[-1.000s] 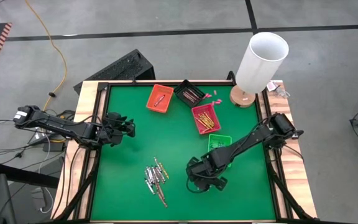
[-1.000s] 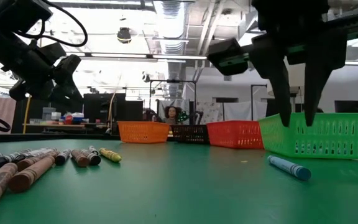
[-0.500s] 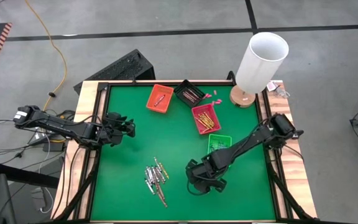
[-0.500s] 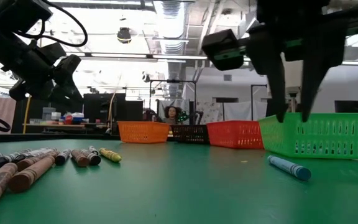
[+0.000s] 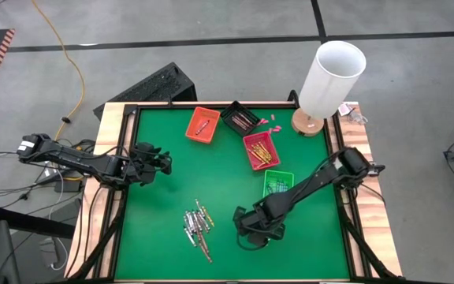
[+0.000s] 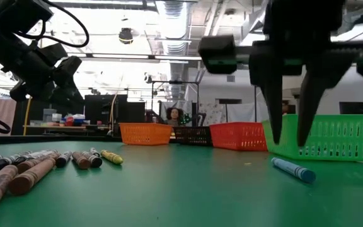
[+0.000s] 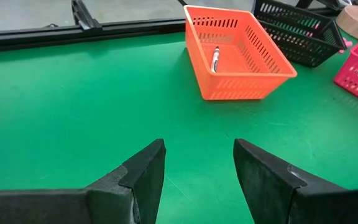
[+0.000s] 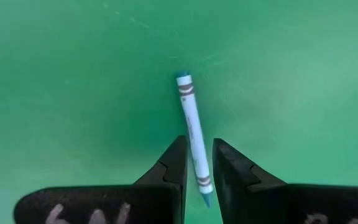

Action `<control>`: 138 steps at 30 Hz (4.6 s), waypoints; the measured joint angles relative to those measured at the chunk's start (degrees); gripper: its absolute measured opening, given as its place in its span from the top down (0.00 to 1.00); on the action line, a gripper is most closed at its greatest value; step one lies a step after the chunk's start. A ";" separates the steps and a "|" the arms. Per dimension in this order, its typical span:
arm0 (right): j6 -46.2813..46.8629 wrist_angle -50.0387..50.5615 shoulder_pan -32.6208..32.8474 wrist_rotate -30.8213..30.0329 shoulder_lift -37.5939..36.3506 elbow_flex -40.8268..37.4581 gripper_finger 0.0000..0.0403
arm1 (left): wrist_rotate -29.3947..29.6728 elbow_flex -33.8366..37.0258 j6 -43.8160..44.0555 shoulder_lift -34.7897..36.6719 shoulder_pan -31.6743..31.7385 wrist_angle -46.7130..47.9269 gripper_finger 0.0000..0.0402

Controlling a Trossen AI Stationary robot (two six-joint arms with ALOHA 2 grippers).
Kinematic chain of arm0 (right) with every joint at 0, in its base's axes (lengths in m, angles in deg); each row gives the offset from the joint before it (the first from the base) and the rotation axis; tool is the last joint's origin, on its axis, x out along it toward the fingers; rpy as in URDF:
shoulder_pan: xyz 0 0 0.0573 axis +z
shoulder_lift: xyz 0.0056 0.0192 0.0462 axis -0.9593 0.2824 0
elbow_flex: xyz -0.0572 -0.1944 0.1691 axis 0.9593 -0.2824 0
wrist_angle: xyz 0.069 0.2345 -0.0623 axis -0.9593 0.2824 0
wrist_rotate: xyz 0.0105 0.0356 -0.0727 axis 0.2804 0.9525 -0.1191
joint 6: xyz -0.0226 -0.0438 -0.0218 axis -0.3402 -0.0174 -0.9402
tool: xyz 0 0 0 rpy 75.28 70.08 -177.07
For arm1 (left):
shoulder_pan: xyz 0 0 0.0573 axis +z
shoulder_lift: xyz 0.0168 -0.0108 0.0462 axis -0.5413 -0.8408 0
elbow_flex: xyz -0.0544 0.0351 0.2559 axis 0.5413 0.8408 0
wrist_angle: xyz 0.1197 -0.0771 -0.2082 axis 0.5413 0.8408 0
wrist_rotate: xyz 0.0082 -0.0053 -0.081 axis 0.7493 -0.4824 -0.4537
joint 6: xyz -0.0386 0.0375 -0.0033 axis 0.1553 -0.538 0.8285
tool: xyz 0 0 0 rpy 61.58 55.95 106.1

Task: Sort crayons
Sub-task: Put the light blue crayon into the green bin

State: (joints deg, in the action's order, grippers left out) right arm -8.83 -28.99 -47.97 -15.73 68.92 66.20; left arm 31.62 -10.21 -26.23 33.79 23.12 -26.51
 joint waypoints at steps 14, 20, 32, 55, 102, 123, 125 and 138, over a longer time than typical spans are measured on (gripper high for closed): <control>-1.09 0.11 -0.66 0.05 1.23 0.07 0.83 | -0.26 0.00 -0.15 0.01 -0.02 0.02 0.55; -0.84 2.38 -1.46 0.17 3.57 -0.11 0.84 | -0.26 0.00 -0.13 0.01 0.00 0.08 0.55; 1.90 3.55 -1.29 -2.10 5.02 0.24 0.98 | -0.91 0.00 0.14 0.01 -0.02 -0.05 0.55; 7.68 8.17 -5.77 -3.39 5.63 10.71 1.00 | -1.78 0.00 0.41 0.00 -0.02 -0.04 0.55; 20.63 29.35 -21.84 -10.01 -21.75 10.18 1.00 | 0.77 0.00 -0.39 -0.01 -0.02 0.02 0.55; 12.50 31.20 -5.20 -20.62 -22.20 -10.78 1.00 | 5.53 0.00 -0.20 0.01 0.00 0.02 0.55; 11.88 30.66 -5.43 -21.00 -22.20 -11.42 1.00 | 6.04 0.00 -0.19 0.01 0.00 0.03 0.55; 0.16 24.91 -3.65 -21.32 -22.17 -16.78 1.00 | 6.70 0.00 -1.62 0.01 0.00 0.04 0.55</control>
State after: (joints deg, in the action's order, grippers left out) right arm -8.67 -4.09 -51.62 -37.05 46.75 49.42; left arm 38.32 -10.21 -27.84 33.80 23.12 -26.47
